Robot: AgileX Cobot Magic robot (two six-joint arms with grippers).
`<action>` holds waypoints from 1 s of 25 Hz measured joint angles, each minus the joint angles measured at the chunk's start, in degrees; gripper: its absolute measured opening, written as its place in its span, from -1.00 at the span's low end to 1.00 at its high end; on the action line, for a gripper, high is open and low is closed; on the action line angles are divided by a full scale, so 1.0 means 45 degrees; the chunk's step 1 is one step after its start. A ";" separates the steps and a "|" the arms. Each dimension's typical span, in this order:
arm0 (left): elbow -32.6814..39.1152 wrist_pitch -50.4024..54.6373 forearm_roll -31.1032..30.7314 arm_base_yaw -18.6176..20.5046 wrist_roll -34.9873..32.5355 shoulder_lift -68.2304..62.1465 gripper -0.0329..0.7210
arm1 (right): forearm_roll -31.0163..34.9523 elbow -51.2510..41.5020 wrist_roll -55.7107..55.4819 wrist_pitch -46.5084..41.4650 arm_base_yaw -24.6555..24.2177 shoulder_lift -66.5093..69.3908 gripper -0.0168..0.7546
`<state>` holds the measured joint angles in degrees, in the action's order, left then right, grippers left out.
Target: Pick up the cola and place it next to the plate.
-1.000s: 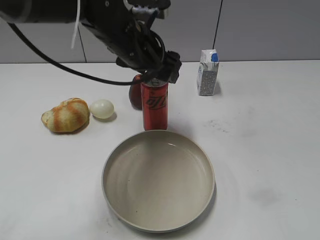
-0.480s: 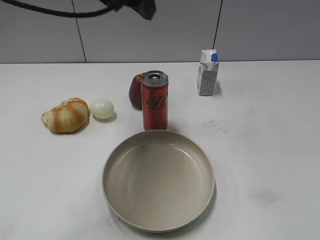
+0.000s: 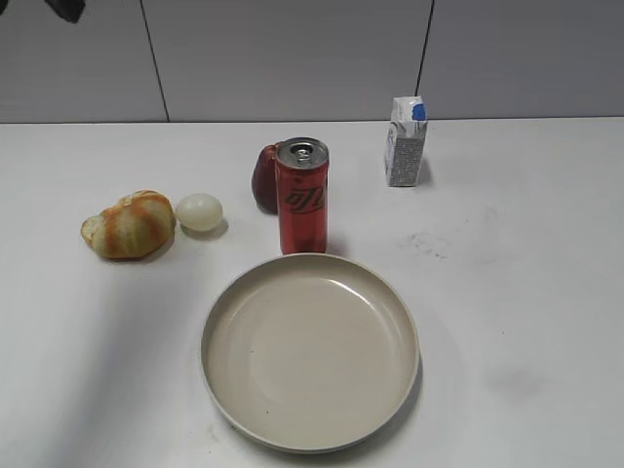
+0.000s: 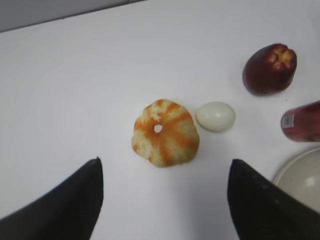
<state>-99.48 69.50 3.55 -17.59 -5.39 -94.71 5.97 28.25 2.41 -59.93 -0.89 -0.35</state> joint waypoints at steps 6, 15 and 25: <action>0.3619 -0.0087 -0.0067 0.0310 0.0012 0.2397 0.65 | 0.0000 0.0000 0.0000 0.0000 0.0000 0.0000 0.43; 1.1032 -0.2398 -0.0091 0.0310 0.0012 0.8571 0.65 | 0.0000 0.0000 0.0000 0.0000 0.0000 0.0000 0.43; 1.4731 -0.2213 -0.0056 0.0310 0.0022 1.7697 0.65 | 0.0000 0.0000 0.0000 0.0000 0.0000 0.0000 0.43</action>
<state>-33.19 59.54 3.30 -16.19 -5.29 -15.07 5.97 28.25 2.41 -59.93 -0.89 -0.35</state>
